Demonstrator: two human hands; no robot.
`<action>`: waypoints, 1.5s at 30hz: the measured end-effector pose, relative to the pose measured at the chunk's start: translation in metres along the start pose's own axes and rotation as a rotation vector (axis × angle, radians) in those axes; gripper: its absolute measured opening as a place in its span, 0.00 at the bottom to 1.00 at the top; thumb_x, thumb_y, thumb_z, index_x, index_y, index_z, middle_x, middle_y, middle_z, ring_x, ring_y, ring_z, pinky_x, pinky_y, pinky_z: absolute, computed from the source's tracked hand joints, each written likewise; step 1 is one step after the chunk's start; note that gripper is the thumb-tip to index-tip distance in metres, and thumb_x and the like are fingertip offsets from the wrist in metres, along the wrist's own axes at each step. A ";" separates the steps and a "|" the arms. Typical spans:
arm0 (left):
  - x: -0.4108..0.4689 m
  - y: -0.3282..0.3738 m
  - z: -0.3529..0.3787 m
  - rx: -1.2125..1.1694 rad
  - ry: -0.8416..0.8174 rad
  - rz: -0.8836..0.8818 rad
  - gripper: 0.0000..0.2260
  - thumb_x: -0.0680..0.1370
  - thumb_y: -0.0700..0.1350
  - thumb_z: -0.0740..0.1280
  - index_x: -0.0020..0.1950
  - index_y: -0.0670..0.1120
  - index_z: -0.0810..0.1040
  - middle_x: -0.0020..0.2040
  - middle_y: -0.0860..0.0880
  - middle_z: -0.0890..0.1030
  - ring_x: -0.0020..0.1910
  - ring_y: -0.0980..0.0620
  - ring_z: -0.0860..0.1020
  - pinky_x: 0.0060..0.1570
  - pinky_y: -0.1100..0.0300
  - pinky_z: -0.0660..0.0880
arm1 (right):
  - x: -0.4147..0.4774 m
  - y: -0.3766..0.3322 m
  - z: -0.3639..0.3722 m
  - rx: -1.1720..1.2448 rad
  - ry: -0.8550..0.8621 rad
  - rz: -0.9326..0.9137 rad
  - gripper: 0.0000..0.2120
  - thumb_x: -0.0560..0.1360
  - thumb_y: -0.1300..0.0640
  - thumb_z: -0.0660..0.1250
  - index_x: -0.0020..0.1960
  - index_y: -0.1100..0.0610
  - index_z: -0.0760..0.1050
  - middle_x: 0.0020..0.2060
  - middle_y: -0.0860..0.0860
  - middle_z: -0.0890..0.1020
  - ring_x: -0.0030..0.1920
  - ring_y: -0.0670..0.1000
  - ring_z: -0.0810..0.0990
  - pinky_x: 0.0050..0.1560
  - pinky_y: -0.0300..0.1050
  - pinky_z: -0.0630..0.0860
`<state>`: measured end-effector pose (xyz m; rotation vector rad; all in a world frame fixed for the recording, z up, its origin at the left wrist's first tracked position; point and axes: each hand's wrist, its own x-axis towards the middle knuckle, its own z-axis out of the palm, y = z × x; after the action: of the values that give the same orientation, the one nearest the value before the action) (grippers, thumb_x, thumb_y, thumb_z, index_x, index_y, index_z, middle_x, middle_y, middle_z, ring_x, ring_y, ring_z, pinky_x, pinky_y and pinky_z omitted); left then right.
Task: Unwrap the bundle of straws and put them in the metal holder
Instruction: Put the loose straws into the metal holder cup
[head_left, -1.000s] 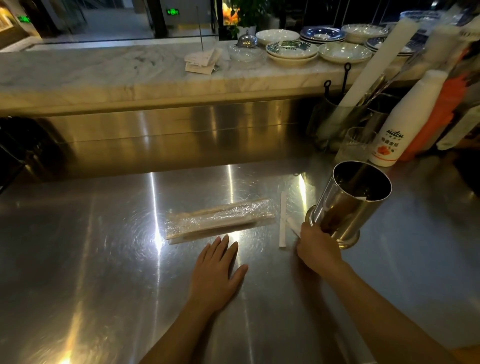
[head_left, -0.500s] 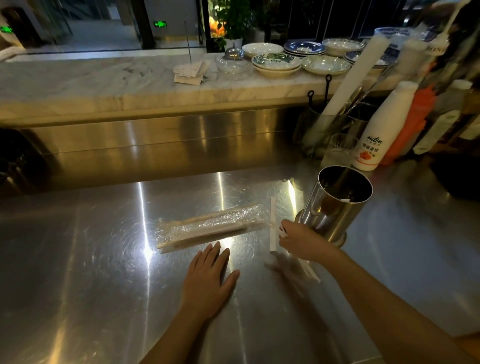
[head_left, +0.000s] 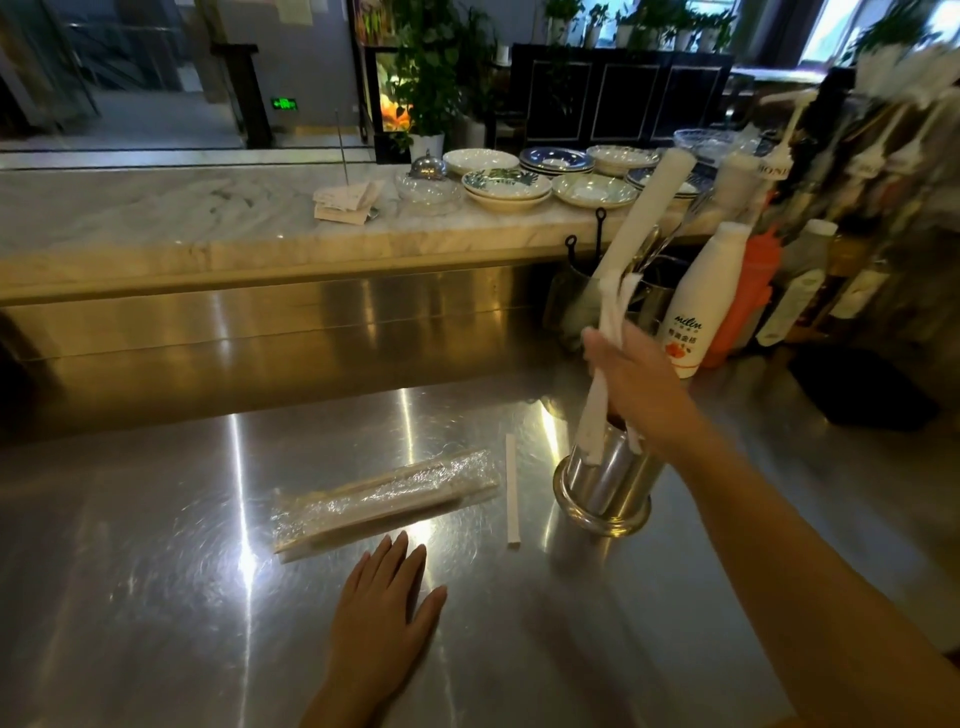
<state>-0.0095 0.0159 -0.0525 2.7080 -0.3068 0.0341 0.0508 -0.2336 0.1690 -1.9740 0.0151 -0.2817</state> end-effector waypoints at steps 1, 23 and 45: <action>0.000 0.001 -0.001 0.003 0.000 0.000 0.27 0.77 0.63 0.50 0.74 0.54 0.55 0.76 0.53 0.54 0.75 0.55 0.49 0.70 0.59 0.41 | 0.003 -0.002 -0.007 0.050 0.058 0.000 0.08 0.78 0.50 0.56 0.41 0.48 0.68 0.36 0.50 0.72 0.38 0.50 0.73 0.43 0.48 0.73; 0.007 0.006 -0.009 -0.075 -0.022 0.004 0.36 0.69 0.67 0.46 0.70 0.49 0.66 0.74 0.48 0.63 0.74 0.50 0.58 0.71 0.54 0.49 | 0.026 0.074 -0.031 -0.474 0.320 -0.028 0.11 0.78 0.53 0.56 0.38 0.51 0.65 0.33 0.49 0.73 0.35 0.51 0.74 0.40 0.54 0.77; 0.002 0.005 -0.006 -0.057 -0.006 -0.010 0.26 0.76 0.62 0.55 0.72 0.54 0.60 0.76 0.53 0.57 0.75 0.55 0.52 0.71 0.58 0.44 | 0.036 0.019 -0.007 -0.545 0.053 -0.262 0.07 0.76 0.52 0.62 0.48 0.55 0.75 0.38 0.50 0.78 0.38 0.48 0.76 0.37 0.38 0.71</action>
<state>-0.0088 0.0138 -0.0446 2.6530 -0.2920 0.0137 0.0861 -0.2530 0.1612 -2.5121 -0.1479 -0.5444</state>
